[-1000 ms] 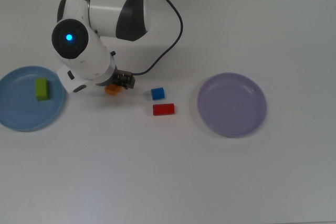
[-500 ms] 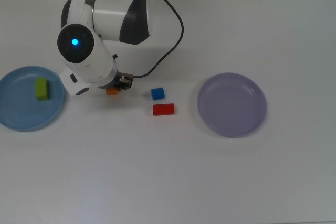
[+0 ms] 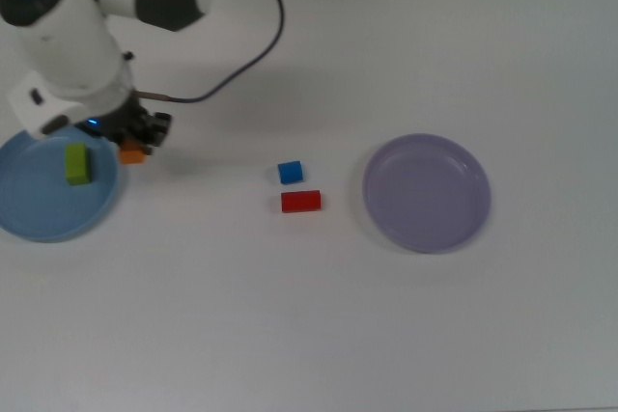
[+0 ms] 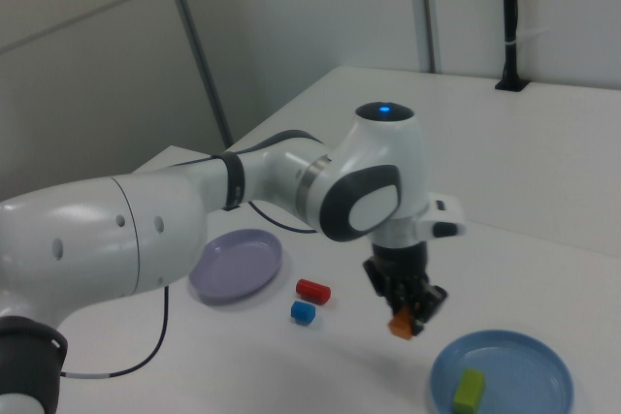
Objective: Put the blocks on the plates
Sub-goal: 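Grasp the orange block and place it on the light blue plate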
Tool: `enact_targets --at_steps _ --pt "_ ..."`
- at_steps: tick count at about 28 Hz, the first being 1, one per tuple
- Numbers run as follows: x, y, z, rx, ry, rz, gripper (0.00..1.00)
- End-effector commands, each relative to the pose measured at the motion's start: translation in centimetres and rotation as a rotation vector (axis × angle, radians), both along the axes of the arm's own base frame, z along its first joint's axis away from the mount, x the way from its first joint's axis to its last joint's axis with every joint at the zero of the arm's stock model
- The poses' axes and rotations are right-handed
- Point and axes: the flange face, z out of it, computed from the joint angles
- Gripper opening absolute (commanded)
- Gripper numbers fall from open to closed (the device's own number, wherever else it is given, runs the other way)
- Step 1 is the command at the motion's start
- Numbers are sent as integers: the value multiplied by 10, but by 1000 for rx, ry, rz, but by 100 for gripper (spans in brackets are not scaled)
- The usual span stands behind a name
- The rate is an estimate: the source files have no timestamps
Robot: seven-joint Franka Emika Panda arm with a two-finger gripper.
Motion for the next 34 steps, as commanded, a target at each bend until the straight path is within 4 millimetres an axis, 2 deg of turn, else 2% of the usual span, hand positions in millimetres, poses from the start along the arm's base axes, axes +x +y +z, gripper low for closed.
enact_targets --at_steps 1,3,6,13,18,21,22,25,26,28,29,34 --pt "4 -41 5 -69 -112 35 0" --pt "4 -57 4 -91 -143 39 0" --pt "5 -76 -14 -105 -161 30 0" --pt "7 -99 -39 -167 -183 34 0" --pt "4 -108 -58 -169 -157 31 1" --pt "4 -109 -66 -166 -148 32 8" --pt "5 -108 -66 -167 -148 35 14" --pt "5 -108 -67 -166 -147 35 18" --pt "5 -108 -67 -167 -146 36 25" --pt "5 -107 -67 -166 -147 35 78" --pt "5 -106 -67 -165 -148 32 100" --pt "9 -100 -57 -161 -167 25 100"
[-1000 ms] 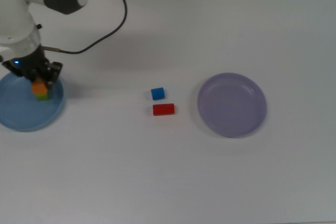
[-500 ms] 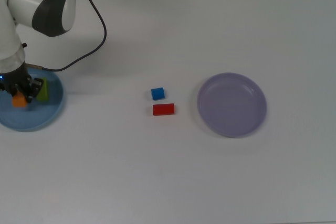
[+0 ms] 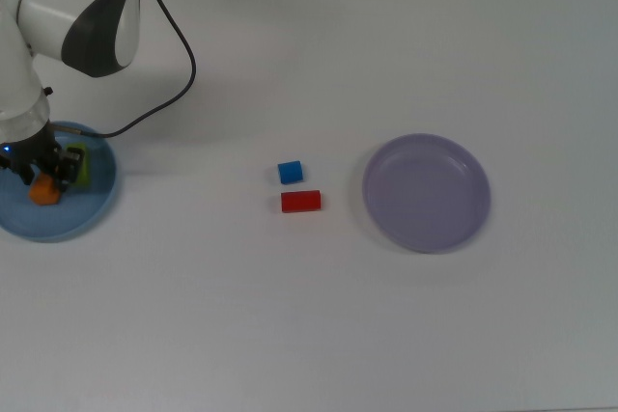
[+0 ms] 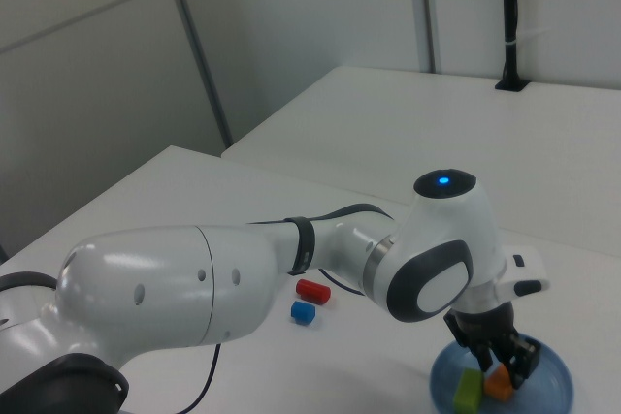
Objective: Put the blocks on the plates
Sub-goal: 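Grasp the orange block and place it on the light blue plate, then move the gripper to the red block and grasp it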
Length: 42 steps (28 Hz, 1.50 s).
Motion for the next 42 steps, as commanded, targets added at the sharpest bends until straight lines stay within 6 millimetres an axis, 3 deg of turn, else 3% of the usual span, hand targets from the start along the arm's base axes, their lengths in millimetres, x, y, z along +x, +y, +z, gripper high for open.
enact_targets --at_steps 1,3,4,6,8,9,14,16,27,34,42 --pt "3 3 13 -15 -34 14 100" --pt "4 5 24 -15 -49 13 100" --pt "7 9 42 -10 -79 7 100" --pt "9 16 56 14 -103 -4 100" --pt "14 37 68 54 -125 10 100" --pt "21 64 69 89 -126 40 100" --pt "36 133 65 124 -103 134 100" --pt "39 175 57 133 -57 193 100" --pt "31 293 31 150 69 351 100" --pt "24 336 4 141 115 353 100" --pt "24 349 -12 139 132 349 100"
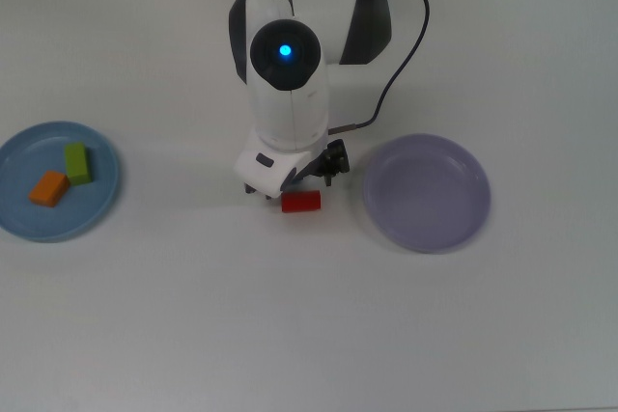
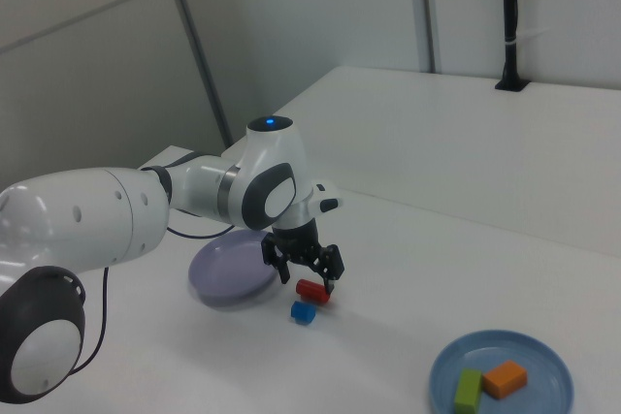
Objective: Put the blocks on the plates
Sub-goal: 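Move the gripper to the red block and grasp it, then carry the red block onto the lavender plate and release it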
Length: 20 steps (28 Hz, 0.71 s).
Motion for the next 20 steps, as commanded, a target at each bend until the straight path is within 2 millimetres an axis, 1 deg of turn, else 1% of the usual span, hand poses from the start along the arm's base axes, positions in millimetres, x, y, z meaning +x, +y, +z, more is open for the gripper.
enact_targets --at_steps 1,9,10,12,13,15,20 --pt "-1 0 -8 -24 11 -22 100" --pt "2 1 -15 -28 -13 -73 100" --pt "4 2 -17 -26 -20 -90 98" --pt "4 2 -18 -24 -26 -95 88" --pt "5 2 -17 -24 -29 -97 86" --pt "5 2 -19 -23 -31 -101 86" --pt "5 2 -19 -22 -34 -102 65"
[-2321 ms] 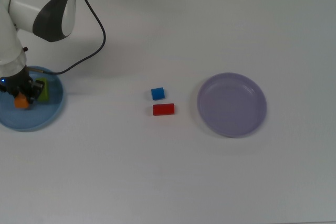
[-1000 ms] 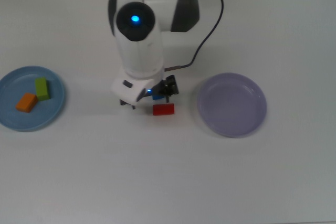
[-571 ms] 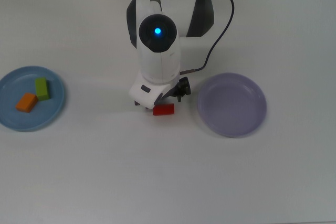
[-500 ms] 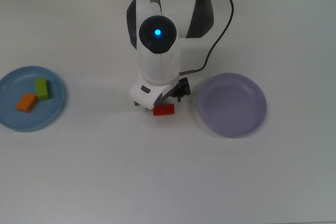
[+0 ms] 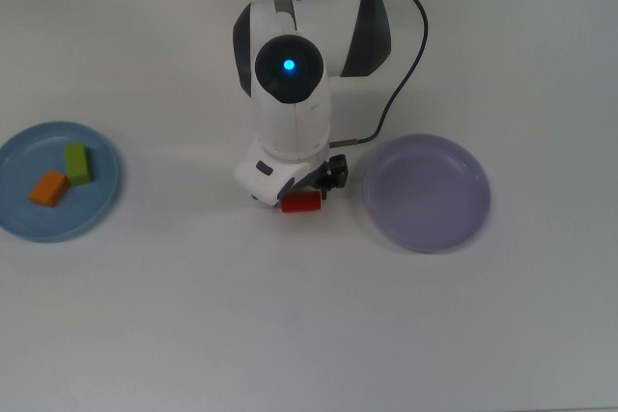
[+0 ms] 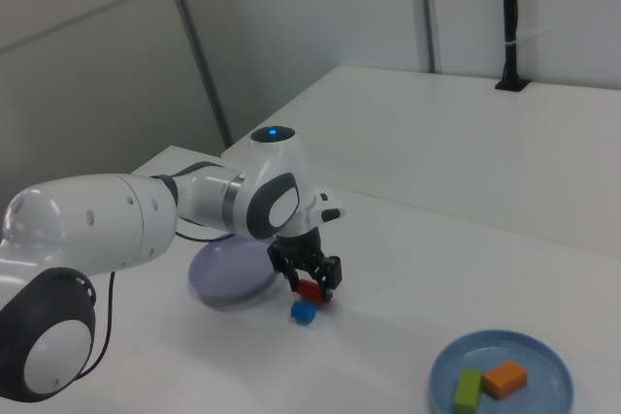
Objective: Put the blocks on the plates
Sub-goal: 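Carry the red block onto the lavender plate and release it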
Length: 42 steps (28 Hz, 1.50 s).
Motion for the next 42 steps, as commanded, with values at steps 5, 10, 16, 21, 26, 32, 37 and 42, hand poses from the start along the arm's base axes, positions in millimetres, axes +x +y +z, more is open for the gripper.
enact_targets --at_steps 5,10,16,21,26,32,37,42 --pt "0 -2 16 -19 -34 -23 32" --pt "-7 -2 74 -5 -66 -25 30" --pt "-17 73 72 17 -67 64 30" --pt "-21 124 66 11 -90 94 30" --pt "-23 145 56 0 -103 123 32" --pt "-17 153 38 -8 -147 120 38" --pt "-20 165 28 -29 -146 131 41" --pt "-21 168 32 -23 -147 123 70"
